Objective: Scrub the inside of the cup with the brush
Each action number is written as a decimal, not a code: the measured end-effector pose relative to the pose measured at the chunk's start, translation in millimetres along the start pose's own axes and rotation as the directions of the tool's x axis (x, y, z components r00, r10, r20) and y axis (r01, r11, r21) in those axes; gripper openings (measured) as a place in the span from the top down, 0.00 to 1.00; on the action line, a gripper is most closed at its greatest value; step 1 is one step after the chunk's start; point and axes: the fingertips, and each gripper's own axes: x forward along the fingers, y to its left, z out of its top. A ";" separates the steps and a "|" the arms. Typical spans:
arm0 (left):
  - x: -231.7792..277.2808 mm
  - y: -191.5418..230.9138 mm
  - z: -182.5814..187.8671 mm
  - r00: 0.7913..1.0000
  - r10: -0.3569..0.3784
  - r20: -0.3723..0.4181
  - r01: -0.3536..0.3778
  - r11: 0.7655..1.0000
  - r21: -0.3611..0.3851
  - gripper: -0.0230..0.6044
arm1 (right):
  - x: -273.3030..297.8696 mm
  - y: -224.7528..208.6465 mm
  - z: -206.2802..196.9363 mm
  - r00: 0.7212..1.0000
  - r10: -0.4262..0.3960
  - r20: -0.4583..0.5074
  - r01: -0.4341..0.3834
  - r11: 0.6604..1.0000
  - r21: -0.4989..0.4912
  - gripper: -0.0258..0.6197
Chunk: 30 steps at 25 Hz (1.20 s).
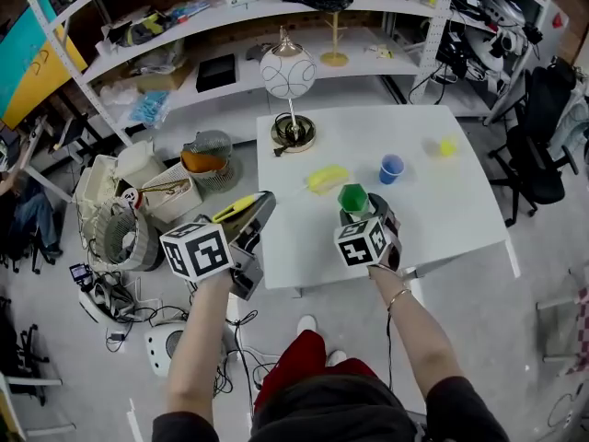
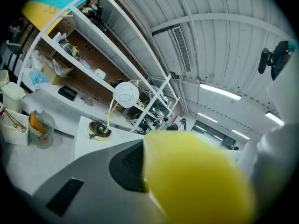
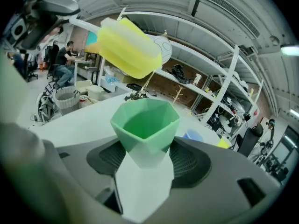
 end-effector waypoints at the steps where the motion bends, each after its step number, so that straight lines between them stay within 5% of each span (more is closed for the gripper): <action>1: -1.8 7.7 3.9 1.000 0.022 0.022 -0.022 1.000 0.008 0.89 | 4.1 6.2 7.3 1.000 0.018 0.013 -0.018 1.000 0.015 0.49; 14: 2.0 97.2 38.0 0.944 0.267 0.192 -0.299 0.940 0.165 0.89 | 70.7 62.9 85.4 0.973 0.157 0.170 -0.190 0.961 0.199 0.49; 30: 42.2 153.1 34.0 0.930 0.327 0.171 -0.362 0.896 0.257 0.89 | 138.5 84.0 94.8 0.973 0.197 0.119 -0.221 0.945 0.243 0.49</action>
